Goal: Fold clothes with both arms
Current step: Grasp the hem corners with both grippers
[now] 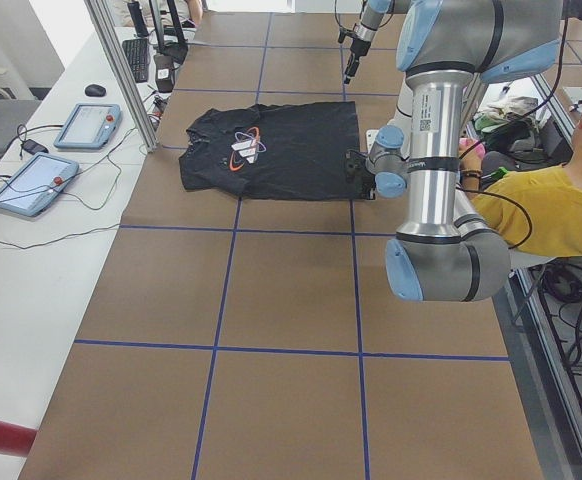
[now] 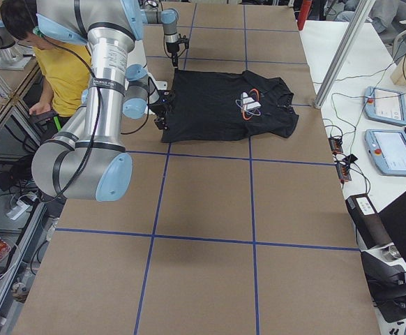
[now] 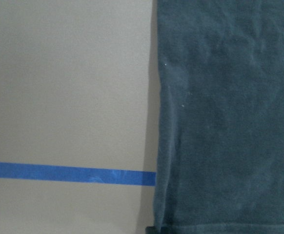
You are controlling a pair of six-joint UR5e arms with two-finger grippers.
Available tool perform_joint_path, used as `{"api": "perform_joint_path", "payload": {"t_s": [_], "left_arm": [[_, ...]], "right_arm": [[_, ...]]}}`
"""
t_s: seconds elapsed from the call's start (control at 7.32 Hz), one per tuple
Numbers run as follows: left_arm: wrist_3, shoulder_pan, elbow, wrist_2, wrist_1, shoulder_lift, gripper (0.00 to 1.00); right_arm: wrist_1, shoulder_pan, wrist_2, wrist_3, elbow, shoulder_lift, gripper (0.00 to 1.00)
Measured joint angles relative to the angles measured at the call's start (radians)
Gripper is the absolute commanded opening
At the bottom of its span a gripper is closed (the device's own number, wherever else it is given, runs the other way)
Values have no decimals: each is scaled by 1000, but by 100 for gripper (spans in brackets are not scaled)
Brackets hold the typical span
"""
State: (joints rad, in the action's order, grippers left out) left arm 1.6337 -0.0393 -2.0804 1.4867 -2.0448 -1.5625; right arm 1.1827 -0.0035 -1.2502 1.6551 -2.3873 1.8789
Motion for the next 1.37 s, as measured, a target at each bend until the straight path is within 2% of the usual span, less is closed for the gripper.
{"api": "perform_joint_path", "payload": {"t_s": [0.55,0.68,0.96,1.09,1.37], "left_arm": [[1,1,-4,4,0,-13,0],[1,1,-7,5,-1,-18,0],[2,1,-12,6,-1,-26,0],[3,1,-12,6,-1,-30,0],[4,1,-13,8,-1,-33,0]], "right_arm": [[-3,-13,52,1,84,-37,98],[-5,-16,70,2,117,-46,94],[-7,-33,112,3,181,-75,71],[-7,-47,138,4,205,-92,64],[-6,-69,162,4,219,-100,62]]}}
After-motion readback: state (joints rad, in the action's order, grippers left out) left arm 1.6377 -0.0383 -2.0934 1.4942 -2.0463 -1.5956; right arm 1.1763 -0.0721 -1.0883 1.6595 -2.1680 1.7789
